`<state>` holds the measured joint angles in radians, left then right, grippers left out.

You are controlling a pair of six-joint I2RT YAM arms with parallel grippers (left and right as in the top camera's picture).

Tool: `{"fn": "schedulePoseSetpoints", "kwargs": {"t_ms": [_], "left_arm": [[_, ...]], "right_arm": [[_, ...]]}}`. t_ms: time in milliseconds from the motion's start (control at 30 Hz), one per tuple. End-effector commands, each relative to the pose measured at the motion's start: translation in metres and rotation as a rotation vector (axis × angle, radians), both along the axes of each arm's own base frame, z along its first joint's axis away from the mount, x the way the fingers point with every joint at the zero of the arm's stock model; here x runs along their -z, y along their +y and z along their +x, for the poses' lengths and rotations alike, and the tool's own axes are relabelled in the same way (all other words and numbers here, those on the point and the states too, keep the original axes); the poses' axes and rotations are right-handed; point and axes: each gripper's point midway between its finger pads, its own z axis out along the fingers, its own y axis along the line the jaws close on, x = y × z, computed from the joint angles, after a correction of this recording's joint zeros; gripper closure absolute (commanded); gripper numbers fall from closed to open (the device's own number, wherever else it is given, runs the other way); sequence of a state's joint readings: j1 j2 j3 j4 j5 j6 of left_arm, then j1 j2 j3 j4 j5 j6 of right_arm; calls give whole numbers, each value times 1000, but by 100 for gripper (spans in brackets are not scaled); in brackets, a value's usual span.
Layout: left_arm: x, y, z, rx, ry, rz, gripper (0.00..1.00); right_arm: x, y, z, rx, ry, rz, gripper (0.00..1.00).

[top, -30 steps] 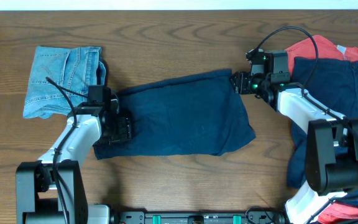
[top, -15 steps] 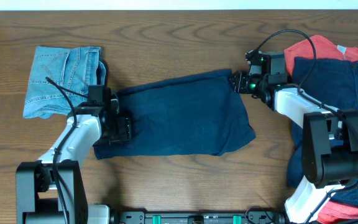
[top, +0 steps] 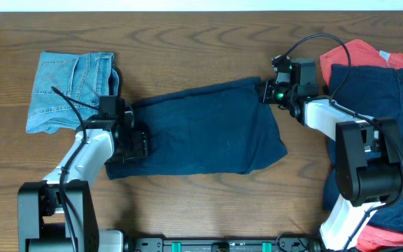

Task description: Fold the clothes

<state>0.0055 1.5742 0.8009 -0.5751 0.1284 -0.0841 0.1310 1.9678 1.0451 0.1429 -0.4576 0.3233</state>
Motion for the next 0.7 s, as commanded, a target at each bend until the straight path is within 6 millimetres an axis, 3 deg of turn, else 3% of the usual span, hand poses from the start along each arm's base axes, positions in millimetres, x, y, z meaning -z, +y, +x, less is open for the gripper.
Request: {"fn": "schedulePoseSetpoints", "kwargs": {"t_ms": [0,133,200,567,600,667], "left_arm": [[-7,0,9,-2,-29,-6,26],[-7,0,9,-2,-31,-5,26],[-7,0,10,-2,-36,-6,26],[-7,0,11,-2,-40,-5,26],[-7,0,11,-2,-40,-5,26],[-7,0,11,-2,-39,-5,26]], "right_arm": [[-33,-4,10,6,-45,88,99],[-68,-8,21,-13,-126,127,99],[-75,-8,25,-12,-143,127,99],[-54,-38,39,154,-131,-14,95],[-52,-38,40,152,-128,-13,87],[-46,-35,39,142,-121,-21,51]]}}
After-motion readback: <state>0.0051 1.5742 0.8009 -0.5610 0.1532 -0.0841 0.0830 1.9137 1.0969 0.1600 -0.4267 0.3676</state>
